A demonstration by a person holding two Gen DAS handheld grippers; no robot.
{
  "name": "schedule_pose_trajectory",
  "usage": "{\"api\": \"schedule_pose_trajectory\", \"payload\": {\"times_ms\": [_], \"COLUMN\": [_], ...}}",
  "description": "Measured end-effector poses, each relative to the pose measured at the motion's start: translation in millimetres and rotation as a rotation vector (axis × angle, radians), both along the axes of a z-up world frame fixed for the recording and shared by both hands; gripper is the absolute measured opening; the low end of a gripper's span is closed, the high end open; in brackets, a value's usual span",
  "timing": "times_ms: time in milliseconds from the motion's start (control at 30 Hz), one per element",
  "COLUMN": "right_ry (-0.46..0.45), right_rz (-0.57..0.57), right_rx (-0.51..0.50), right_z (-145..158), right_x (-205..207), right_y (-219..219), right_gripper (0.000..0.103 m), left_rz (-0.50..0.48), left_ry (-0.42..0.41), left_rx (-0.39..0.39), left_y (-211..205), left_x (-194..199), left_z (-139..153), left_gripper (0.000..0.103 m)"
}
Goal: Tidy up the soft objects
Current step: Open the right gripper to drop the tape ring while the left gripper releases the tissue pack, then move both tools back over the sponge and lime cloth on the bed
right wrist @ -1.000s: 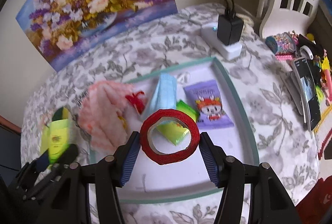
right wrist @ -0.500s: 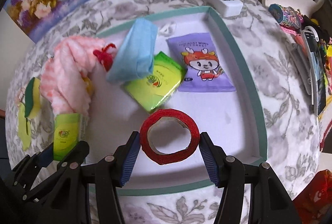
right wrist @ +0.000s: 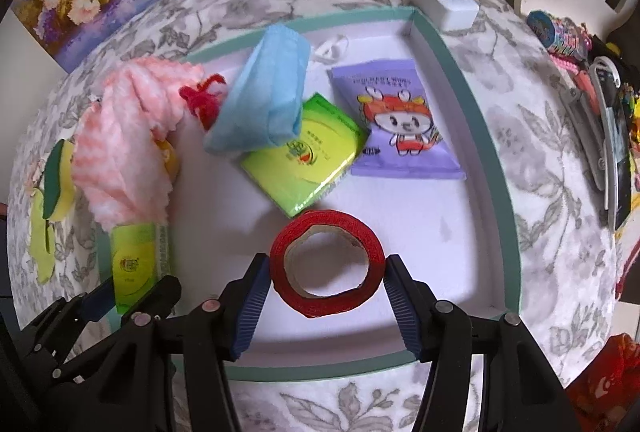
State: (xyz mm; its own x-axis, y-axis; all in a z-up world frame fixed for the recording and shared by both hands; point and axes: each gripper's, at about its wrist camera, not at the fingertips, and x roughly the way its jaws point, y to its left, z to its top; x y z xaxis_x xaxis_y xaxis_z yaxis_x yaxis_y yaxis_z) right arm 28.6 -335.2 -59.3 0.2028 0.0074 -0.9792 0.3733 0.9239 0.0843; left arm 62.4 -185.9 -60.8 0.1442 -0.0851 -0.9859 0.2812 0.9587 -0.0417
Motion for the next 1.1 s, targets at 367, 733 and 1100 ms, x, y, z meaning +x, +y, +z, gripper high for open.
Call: {"api": "schedule_pose_trajectory", "payload": {"times_ms": [367, 733, 1100], "right_ry": [-0.072, -0.127, -0.122], "right_rz": [0.009, -0.016, 0.019], "right_rx": [-0.002, -0.015, -0.028], "right_z": [25.9, 40.0, 34.9], "right_x": [-1.3, 0.2, 3.7], "right_y": [3.6, 0.3, 9.3], "right_gripper": [0.072, 0.073, 0.102], "left_rz": [-0.003, 0.104, 0.247], "left_ry": [-0.076, -0.122, -0.138], "left_rx": [0.025, 0.028, 0.038], "left_y": [8.4, 40.8, 86.8], "left_x": [6.6, 18.8, 35.9], "left_z": [25.7, 31.9, 35.7], "left_gripper": [0.078, 0.082, 0.087]}}
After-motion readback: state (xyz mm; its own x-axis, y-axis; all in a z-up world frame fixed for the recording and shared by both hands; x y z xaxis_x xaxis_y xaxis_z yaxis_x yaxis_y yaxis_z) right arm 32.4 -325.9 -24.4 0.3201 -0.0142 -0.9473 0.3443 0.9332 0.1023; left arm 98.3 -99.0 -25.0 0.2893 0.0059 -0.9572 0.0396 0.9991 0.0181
